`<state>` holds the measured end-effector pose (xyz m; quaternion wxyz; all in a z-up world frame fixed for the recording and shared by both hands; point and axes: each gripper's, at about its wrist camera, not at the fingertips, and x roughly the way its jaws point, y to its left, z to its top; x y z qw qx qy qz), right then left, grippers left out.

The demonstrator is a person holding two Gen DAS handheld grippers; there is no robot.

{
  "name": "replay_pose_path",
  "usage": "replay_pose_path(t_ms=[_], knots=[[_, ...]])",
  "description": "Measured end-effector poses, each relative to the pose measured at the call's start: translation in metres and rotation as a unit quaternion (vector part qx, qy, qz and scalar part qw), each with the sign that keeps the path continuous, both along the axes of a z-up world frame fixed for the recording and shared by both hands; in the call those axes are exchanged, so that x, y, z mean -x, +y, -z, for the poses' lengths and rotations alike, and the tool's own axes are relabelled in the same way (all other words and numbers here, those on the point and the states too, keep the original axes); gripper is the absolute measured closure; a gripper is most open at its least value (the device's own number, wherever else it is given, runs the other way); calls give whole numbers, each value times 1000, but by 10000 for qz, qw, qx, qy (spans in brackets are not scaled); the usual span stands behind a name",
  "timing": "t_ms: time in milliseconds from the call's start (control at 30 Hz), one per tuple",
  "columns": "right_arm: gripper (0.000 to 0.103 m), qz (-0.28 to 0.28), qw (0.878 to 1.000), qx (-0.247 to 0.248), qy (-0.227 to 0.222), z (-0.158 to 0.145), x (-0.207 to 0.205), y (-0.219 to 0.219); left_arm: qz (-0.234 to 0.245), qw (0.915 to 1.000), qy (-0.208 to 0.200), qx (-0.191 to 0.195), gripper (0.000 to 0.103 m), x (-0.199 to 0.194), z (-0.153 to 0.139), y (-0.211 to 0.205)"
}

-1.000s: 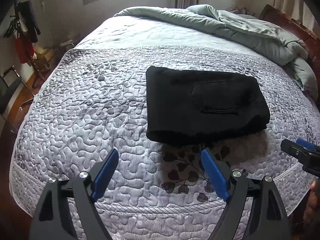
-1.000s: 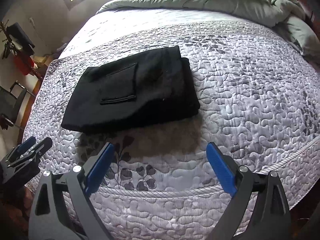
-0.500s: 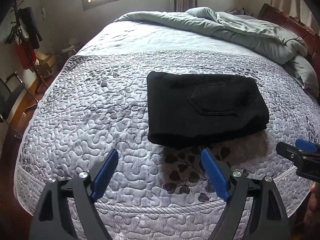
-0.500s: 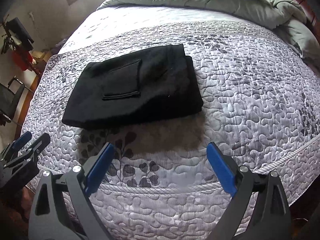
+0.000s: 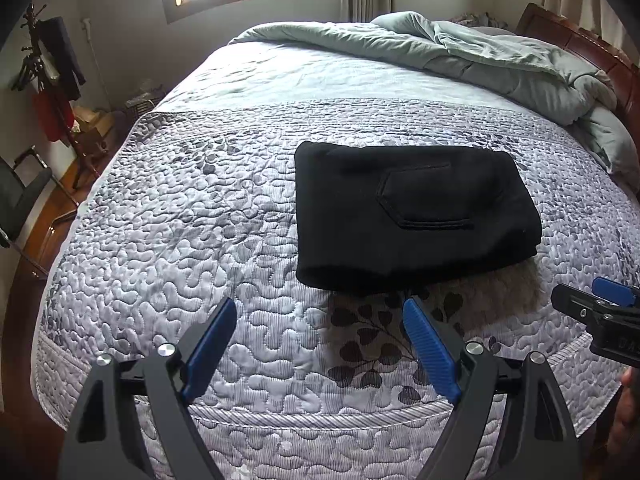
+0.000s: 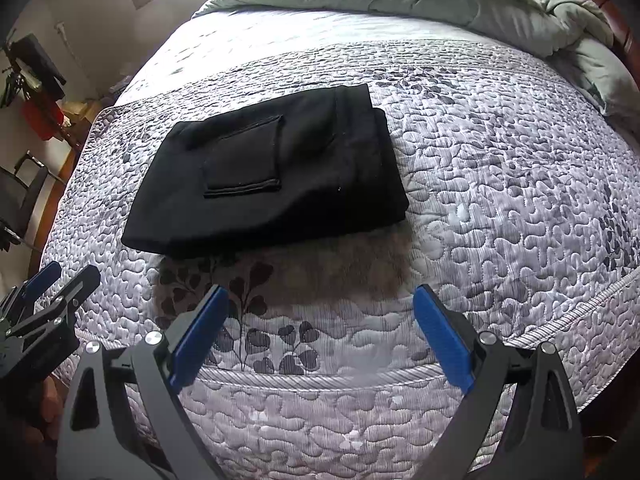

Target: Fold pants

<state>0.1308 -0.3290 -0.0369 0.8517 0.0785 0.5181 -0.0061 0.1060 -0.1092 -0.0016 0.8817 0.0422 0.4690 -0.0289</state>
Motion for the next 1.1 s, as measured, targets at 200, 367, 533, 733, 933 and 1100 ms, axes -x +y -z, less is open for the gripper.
replay_pose_path(t_ms=[200,367,533,733,933,1100], knots=[[10,8,10000,0,5,0,0,0,8,10000,56,-7,17,-1,3,1],[10,32,10000,-14,41,3,0,-2,-7,9999,157,-27,17,-3,10,2],[10,-3,10000,-3,83,6,-1,-4,-19,9998,181,-41,17,-4,13,1],[10,-56,9999,55,100,6,-3,-2,-12,9998,198,-37,17,-4,15,2],[10,-108,9999,62,111,7,-4,-2,-15,9998,200,-19,17,-5,14,2],[10,-112,9998,67,114,7,-4,-1,-19,9998,174,-17,17,-5,11,2]])
